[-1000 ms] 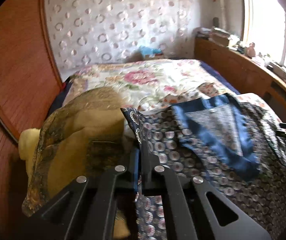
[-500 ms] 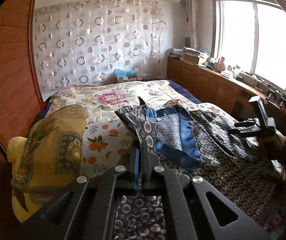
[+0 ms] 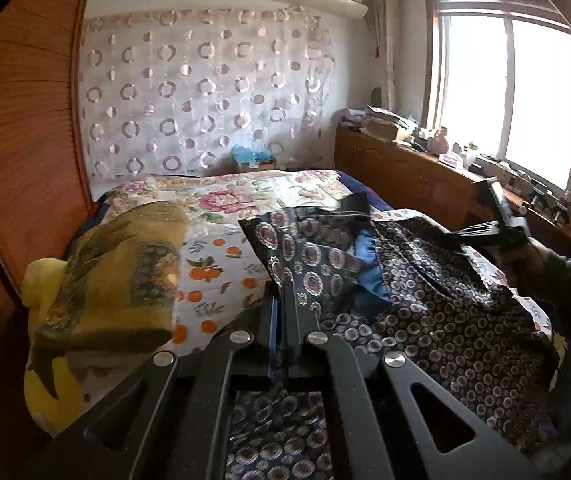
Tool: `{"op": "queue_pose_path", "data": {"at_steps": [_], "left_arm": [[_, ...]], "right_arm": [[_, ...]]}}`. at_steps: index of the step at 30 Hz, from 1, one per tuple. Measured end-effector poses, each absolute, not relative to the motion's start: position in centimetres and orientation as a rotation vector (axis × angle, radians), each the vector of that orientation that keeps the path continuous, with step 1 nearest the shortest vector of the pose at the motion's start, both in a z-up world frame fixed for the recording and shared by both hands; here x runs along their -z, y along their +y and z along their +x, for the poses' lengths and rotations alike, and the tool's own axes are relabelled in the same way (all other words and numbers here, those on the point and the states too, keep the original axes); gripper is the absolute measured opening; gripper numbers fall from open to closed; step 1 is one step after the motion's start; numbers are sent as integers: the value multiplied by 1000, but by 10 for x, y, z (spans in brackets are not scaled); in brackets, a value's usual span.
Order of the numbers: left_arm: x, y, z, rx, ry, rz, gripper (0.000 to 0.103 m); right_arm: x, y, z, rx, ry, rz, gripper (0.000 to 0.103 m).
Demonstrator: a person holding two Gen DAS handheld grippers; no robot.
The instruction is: Fold small clothes
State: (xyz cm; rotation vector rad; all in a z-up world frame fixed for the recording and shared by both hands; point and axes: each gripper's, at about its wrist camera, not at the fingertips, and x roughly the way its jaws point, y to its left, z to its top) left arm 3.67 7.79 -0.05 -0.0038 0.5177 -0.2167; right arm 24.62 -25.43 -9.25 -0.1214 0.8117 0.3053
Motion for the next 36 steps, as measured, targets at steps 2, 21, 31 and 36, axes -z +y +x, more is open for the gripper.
{"op": "queue_pose_path", "data": {"at_steps": [2,21,31,36], "left_arm": [[2,89,27,193,511,-20,2],[35,158,-49,30,518,-164,2],[45,162,-63,-24,574,-107,4],[47,169,-55,-46,581,-108,44]], "right_arm": [[75,-259,222,-332,739,-91,2],[65,-327,22,-388,579,-23,2],[92,-331,2,-365,762,-79,2],[81,-333,15,-360,763,-94,5]]}}
